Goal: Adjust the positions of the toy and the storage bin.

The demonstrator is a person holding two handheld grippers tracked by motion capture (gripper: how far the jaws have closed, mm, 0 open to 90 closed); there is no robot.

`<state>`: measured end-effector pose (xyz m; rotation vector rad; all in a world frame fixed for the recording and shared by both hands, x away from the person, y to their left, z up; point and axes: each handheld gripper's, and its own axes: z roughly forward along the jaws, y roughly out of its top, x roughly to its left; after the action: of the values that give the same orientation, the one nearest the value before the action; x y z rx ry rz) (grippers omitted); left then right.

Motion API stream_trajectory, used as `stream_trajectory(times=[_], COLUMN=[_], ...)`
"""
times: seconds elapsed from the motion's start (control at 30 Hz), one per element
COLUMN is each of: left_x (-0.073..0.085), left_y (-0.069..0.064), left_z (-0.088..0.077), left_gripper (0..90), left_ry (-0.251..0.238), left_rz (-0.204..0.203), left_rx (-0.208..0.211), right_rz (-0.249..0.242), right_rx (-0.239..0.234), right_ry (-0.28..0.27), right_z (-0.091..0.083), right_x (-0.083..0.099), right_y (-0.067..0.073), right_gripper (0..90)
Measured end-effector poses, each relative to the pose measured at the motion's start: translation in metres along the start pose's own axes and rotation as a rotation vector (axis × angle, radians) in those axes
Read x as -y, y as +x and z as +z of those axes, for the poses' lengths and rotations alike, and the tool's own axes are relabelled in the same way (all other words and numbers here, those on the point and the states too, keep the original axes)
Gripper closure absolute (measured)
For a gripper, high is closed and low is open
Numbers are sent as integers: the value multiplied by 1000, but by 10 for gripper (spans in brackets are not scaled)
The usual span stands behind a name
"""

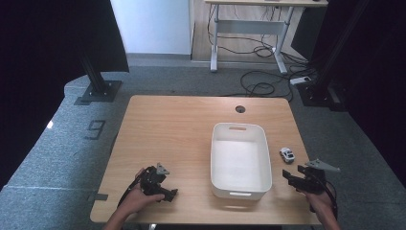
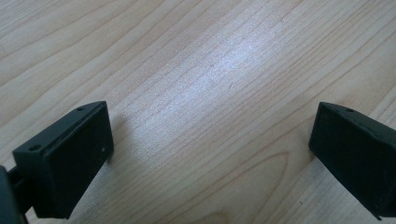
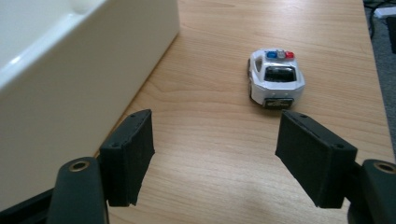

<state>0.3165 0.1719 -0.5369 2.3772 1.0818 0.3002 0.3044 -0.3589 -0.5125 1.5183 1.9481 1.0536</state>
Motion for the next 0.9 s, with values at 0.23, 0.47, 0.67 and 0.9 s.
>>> stream_trajectory(times=[0.23,0.47,0.67,0.9], left_x=[0,0,0,0], left_y=[0,0,0,0], left_z=[0,0,0,0], left_gripper=[0,0,0,0], left_ry=[0,-2,-2,-3], left_rz=[1,0,-1,-3], left_rx=[1,-1,-1,-2], right_rz=[5,-22,-13,10], right_rx=[18,14,25,22], right_ry=[12,-8,-2,-22], right_z=[4,6,10,7], right_x=[3,1,2,-1], right_y=[-3,3,1,0], right_gripper=[237,229,225,234])
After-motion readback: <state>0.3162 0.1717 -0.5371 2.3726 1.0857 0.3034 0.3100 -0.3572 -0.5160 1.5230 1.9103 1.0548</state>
